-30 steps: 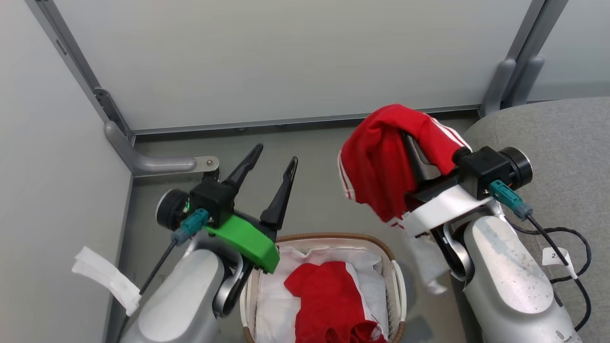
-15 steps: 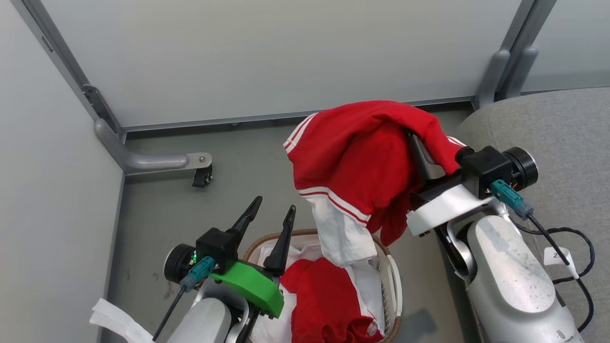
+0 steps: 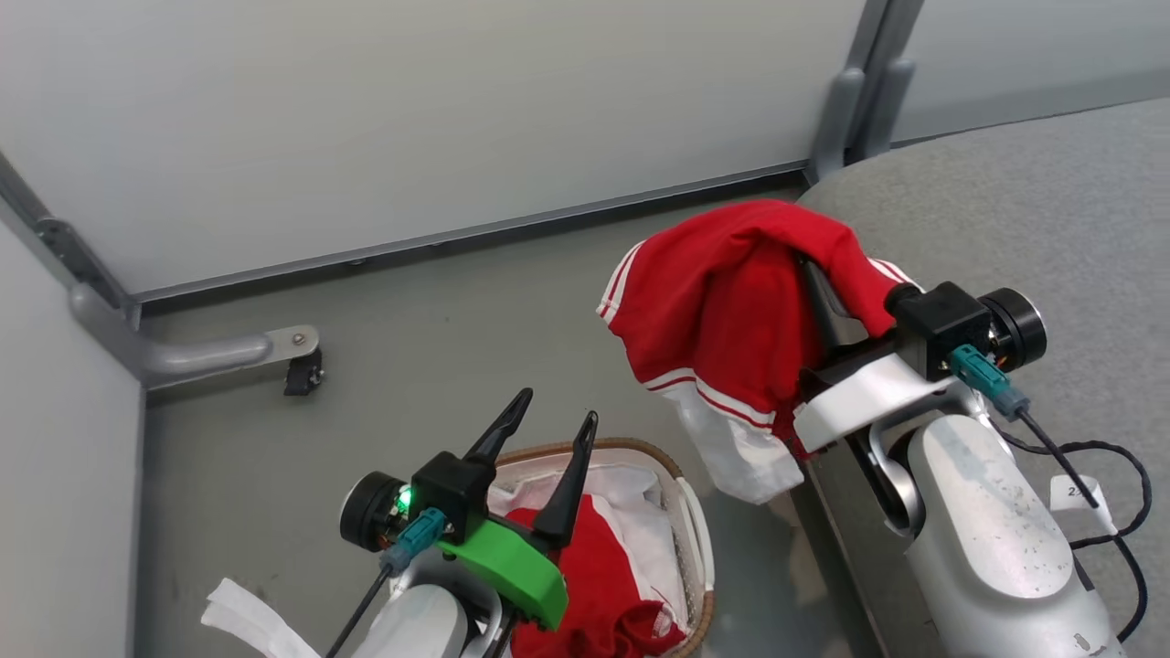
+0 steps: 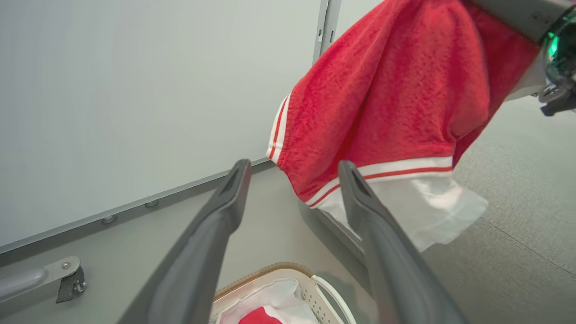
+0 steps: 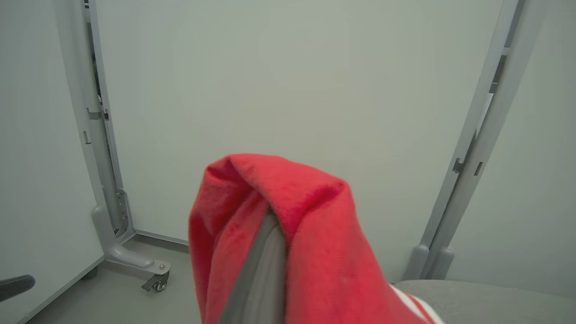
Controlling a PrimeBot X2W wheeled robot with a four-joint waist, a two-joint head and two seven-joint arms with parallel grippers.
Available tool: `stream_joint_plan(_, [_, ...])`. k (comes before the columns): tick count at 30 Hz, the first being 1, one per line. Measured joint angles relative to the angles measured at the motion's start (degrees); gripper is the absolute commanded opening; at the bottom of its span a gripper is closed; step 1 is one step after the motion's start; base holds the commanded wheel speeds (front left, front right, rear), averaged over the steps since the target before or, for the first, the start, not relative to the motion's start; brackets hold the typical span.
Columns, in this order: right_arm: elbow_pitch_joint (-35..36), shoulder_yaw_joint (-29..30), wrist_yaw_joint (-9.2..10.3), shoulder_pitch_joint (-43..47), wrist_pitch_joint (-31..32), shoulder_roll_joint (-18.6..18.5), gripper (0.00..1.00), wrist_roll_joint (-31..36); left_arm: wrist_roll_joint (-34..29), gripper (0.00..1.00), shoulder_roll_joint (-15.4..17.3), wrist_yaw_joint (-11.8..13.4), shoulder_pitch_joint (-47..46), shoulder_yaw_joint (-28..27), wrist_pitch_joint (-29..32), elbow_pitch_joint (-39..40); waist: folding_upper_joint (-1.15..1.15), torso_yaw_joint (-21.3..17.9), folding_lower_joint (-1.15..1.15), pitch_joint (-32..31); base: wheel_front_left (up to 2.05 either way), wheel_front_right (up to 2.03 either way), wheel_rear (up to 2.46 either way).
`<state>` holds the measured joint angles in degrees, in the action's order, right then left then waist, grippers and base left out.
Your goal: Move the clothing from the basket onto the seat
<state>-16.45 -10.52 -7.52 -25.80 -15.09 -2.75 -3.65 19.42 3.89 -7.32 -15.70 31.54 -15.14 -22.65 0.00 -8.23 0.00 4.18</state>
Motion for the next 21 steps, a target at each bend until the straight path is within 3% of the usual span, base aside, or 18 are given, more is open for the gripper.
stream_joint_plan(13, [-0.49, 5.08, 0.00, 0.54, 0.00, -0.05, 0.00, 2.08, -0.81, 1.00, -0.37, -0.01, -1.29, 3.72, 0.00, -0.02, 0.00, -11.80, 0.00, 1.24, 0.00, 0.00, 0.00])
stream_joint_plan(21, [-0.41, 8.10, 0.00, 0.69, 0.00, -0.08, 0.00, 2.34, -0.80, 1.00, -0.12, -0.01, -2.35, 5.49, 0.00, 0.02, 0.00, -15.02, 0.00, 3.22, 0.00, 0.00, 0.00])
